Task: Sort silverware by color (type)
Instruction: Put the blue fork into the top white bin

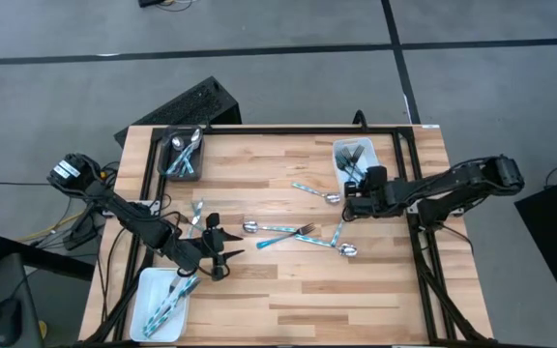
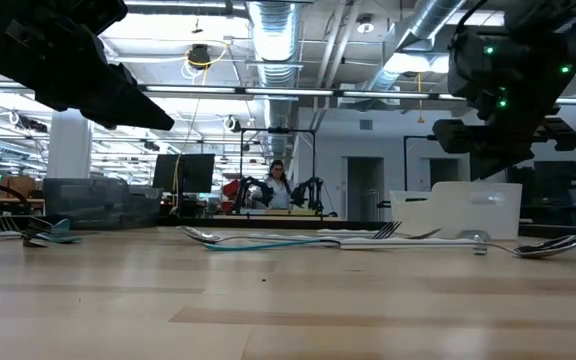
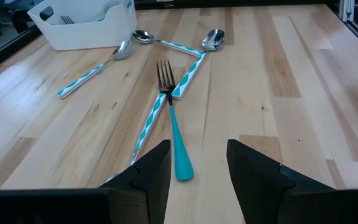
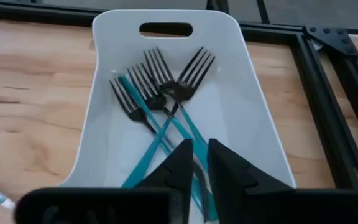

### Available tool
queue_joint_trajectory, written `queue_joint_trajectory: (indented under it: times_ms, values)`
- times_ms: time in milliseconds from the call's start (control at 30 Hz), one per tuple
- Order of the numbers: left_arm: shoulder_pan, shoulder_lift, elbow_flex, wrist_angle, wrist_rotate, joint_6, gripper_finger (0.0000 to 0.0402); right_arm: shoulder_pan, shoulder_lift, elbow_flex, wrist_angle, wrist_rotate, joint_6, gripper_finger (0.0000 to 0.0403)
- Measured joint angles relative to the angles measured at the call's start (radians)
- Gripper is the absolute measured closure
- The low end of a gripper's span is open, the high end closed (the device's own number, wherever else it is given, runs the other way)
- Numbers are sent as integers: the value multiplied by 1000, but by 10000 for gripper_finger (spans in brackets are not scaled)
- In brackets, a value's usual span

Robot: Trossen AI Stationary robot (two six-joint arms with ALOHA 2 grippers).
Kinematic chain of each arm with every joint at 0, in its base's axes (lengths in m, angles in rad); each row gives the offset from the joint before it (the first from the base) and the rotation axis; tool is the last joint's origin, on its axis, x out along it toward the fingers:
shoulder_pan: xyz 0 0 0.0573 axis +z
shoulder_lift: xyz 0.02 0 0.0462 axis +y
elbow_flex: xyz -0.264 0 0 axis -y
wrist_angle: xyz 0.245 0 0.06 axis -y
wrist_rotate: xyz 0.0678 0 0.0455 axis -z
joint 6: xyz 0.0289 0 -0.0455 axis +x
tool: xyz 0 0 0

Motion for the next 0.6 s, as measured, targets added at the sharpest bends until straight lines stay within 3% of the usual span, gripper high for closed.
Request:
queue_joint_trajectory:
  times_ms: [133,267,400,600]
  values:
    - [1,0,0,0,-1,-8,258,21,0,0,11,0,-16,286]
    - [4,0,0,12,-23,-23,258,83,0,0,122,0,-162,235]
    - [35,0,0,26,-17,-23,258,160,0,0,348,-2,-368,202]
    - [115,-1,0,29,5,-13,258,255,27,1,760,-95,-714,200]
